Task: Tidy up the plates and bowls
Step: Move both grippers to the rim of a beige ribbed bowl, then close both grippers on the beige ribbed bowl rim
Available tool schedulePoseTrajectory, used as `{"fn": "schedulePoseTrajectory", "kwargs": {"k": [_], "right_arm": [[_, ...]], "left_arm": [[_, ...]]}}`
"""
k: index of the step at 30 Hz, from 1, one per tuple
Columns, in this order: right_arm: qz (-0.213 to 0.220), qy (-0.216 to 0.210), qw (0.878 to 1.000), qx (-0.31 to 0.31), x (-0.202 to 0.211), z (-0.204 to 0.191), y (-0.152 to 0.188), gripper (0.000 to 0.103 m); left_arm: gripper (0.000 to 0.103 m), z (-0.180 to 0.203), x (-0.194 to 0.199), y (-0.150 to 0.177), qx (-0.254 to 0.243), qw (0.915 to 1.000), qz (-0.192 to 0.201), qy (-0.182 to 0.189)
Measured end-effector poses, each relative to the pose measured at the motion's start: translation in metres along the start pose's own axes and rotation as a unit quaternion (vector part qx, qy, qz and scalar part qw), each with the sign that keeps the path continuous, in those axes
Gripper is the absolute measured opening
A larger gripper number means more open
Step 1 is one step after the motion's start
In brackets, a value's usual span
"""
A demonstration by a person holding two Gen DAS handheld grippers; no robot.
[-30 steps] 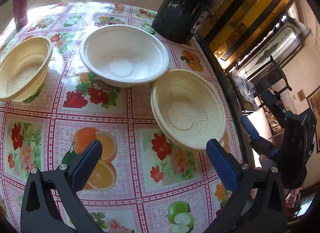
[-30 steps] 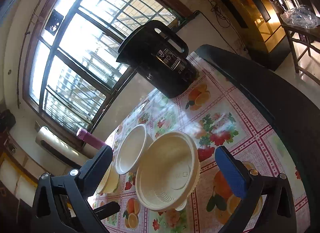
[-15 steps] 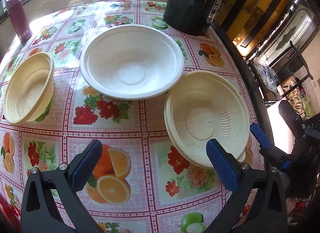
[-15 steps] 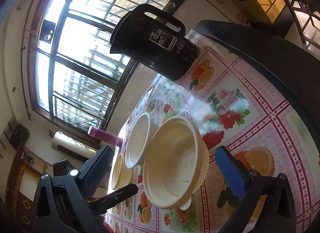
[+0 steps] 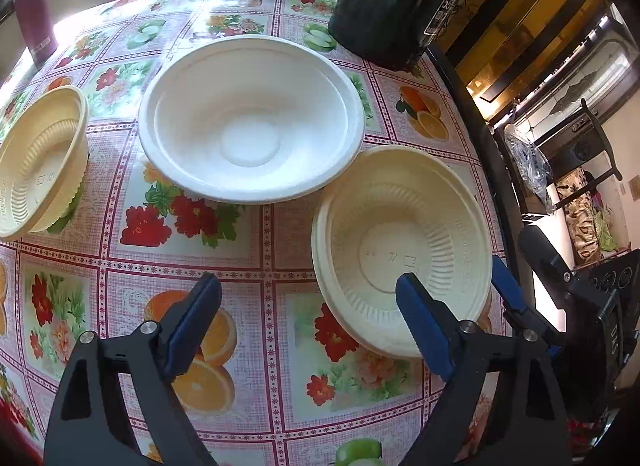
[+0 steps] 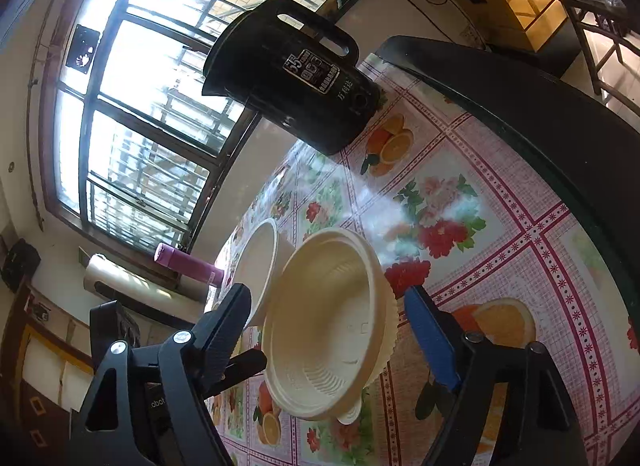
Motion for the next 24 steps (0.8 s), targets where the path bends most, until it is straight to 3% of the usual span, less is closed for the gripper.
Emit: {"fn": "schedulePoseTrajectory", "kwargs": {"k": [4, 7, 9, 14, 17, 21, 24], "right_arm": [[-0.006, 0.005, 1.0, -0.003, -0.003, 0.002, -0.001, 0.068], [-0.002, 0.01, 1.0, -0.003, -0.002, 0.003, -0.002, 0.067], [0.003, 0.015, 1.0, -0.005, -0.001, 0.005, -0.002, 0.064], [-0.002, 0.025, 1.0, -0.017, -0.004, 0.011, -0.003, 0.061], [0.001, 0.037, 0.999, -0.011, -0.004, 0.009, -0.003, 0.056], [-0.002, 0.043, 0.999, -0.013, -0.006, 0.01, -0.004, 0.049], [-0.006, 0.051, 0.999, -0.014, -0.01, 0.011, -0.004, 0.038]], "left_arm": [[0.054, 0.007, -0.009, -0.001, -0.004, 0.9998, -0.015, 0.012], [0.047, 0.01, -0.013, -0.003, 0.0, 0.9993, -0.024, 0.029], [0.035, 0.011, -0.011, -0.004, -0.001, 0.9995, -0.019, 0.025], [0.033, 0.013, -0.004, -0.004, -0.006, 0.9999, -0.003, 0.015], [0.021, 0.012, -0.004, -0.004, -0.008, 0.9998, -0.003, 0.02], [0.019, 0.011, -0.007, -0.005, -0.01, 0.9997, -0.004, 0.022], [0.012, 0.009, -0.008, -0.005, -0.008, 0.9995, -0.006, 0.03]]}}
Point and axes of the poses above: each gripper's, at about its wrist camera, not at the fingertips, and x roughly against the way its jaws point, z to its right, y to its underside, the point moved 3 cm from there along -x, roughly the way its jaws point, and after that the axes turned 12 degrees about -z, right-handed, at the moved point
